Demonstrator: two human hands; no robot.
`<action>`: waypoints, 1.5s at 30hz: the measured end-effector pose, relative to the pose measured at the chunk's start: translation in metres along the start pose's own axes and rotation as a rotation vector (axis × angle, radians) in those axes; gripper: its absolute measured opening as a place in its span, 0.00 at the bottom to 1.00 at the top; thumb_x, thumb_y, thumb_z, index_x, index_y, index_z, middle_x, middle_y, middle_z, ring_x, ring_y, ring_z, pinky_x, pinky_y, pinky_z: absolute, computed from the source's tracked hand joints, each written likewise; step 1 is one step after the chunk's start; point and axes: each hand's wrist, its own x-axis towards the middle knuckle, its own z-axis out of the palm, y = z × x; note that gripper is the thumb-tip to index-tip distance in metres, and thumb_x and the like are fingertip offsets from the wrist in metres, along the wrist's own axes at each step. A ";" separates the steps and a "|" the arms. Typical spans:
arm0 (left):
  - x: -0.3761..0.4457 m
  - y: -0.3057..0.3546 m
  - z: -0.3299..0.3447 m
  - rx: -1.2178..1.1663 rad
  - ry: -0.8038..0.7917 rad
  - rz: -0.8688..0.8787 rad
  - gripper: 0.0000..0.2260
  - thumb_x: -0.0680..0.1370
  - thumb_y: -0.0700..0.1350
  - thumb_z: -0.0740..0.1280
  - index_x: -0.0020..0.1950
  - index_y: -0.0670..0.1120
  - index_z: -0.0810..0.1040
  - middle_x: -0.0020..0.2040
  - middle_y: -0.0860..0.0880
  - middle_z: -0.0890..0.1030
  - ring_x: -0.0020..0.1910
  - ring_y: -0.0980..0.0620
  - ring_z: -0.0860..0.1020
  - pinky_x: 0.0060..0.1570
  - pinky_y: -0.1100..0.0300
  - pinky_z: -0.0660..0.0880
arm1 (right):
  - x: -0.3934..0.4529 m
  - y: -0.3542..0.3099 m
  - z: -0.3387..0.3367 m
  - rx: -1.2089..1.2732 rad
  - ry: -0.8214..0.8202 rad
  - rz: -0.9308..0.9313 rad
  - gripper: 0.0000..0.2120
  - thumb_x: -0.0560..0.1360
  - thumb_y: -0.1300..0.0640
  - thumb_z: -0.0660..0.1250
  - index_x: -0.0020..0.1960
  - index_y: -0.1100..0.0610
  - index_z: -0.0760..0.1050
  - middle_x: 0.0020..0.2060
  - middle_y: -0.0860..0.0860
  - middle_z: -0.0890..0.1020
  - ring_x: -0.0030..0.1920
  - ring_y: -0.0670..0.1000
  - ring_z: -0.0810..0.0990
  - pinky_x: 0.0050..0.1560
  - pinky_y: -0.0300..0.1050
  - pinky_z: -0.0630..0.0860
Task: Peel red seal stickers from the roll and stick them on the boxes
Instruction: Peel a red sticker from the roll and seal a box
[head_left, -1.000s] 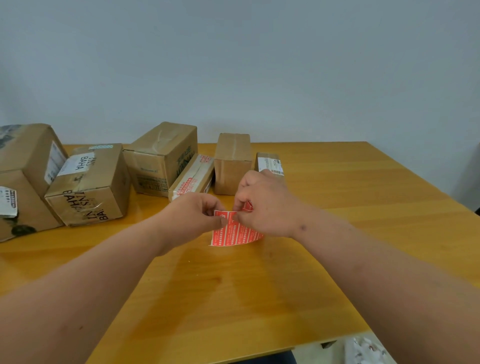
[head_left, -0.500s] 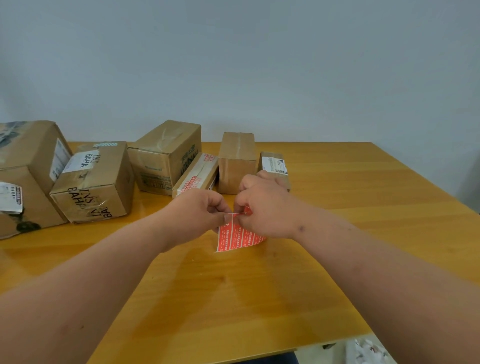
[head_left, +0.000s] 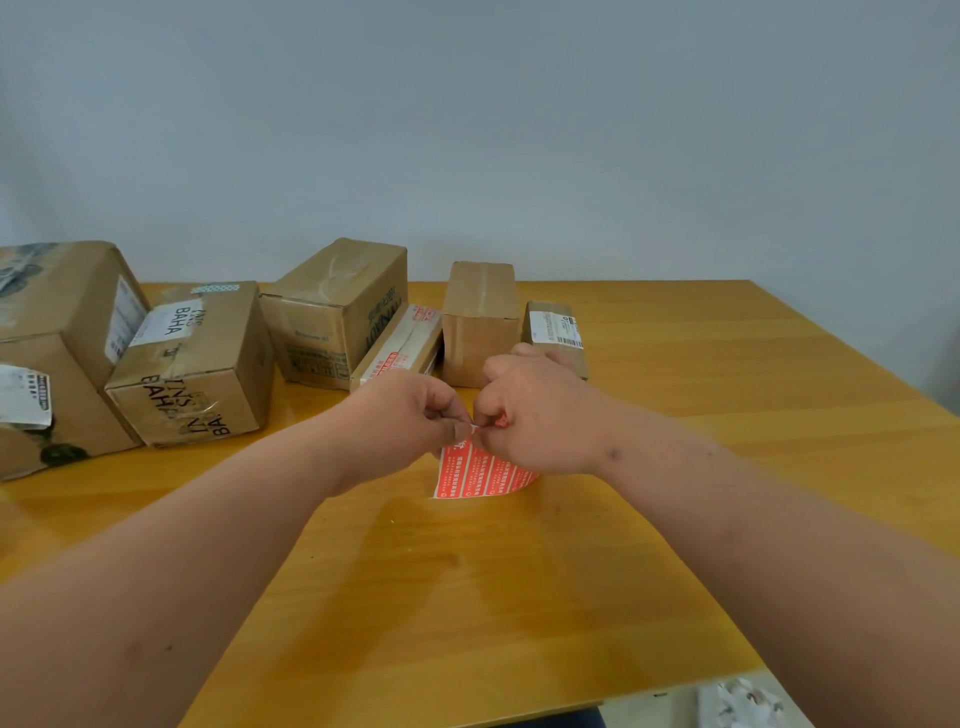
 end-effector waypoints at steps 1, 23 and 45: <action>0.000 0.000 0.000 -0.014 -0.002 -0.003 0.07 0.79 0.47 0.67 0.42 0.52 0.83 0.40 0.54 0.85 0.42 0.58 0.82 0.49 0.60 0.78 | 0.000 0.000 0.000 -0.004 0.002 -0.006 0.09 0.77 0.47 0.63 0.46 0.48 0.80 0.42 0.46 0.70 0.53 0.50 0.67 0.63 0.54 0.62; 0.006 0.001 0.003 -0.089 -0.008 -0.005 0.07 0.79 0.45 0.66 0.43 0.49 0.82 0.40 0.52 0.84 0.42 0.58 0.81 0.42 0.66 0.73 | -0.004 0.009 0.008 0.020 0.108 -0.036 0.10 0.74 0.52 0.67 0.34 0.50 0.76 0.41 0.46 0.76 0.47 0.48 0.71 0.58 0.50 0.60; 0.004 -0.004 -0.001 -0.321 -0.026 -0.013 0.05 0.76 0.47 0.70 0.49 0.48 0.83 0.42 0.50 0.86 0.47 0.52 0.83 0.47 0.63 0.74 | 0.001 0.013 0.004 0.107 0.028 0.090 0.13 0.72 0.41 0.69 0.32 0.46 0.74 0.38 0.44 0.73 0.49 0.47 0.70 0.63 0.54 0.61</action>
